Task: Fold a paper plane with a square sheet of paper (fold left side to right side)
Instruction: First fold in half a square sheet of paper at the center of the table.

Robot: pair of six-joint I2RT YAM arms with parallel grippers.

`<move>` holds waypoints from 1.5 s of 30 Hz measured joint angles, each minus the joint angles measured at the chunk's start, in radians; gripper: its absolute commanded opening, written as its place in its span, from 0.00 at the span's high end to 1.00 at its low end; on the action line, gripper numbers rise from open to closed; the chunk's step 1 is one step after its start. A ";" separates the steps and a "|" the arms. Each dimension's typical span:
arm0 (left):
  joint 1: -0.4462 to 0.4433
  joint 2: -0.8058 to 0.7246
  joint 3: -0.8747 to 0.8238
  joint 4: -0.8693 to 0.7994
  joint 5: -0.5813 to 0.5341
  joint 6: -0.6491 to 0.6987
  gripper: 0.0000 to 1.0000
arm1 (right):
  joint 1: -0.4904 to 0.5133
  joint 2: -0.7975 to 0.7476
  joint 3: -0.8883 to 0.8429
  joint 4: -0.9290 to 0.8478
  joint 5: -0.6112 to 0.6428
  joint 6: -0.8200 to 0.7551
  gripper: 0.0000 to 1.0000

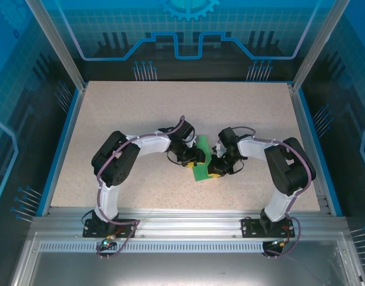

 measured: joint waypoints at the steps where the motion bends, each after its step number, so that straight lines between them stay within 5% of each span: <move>1: 0.005 0.005 0.006 0.000 -0.001 0.000 0.51 | 0.000 0.000 0.000 0.000 0.000 -0.001 0.89; 45: 0.135 0.221 0.320 -0.077 0.078 0.003 0.44 | 0.002 0.015 0.021 -0.029 0.013 -0.031 0.89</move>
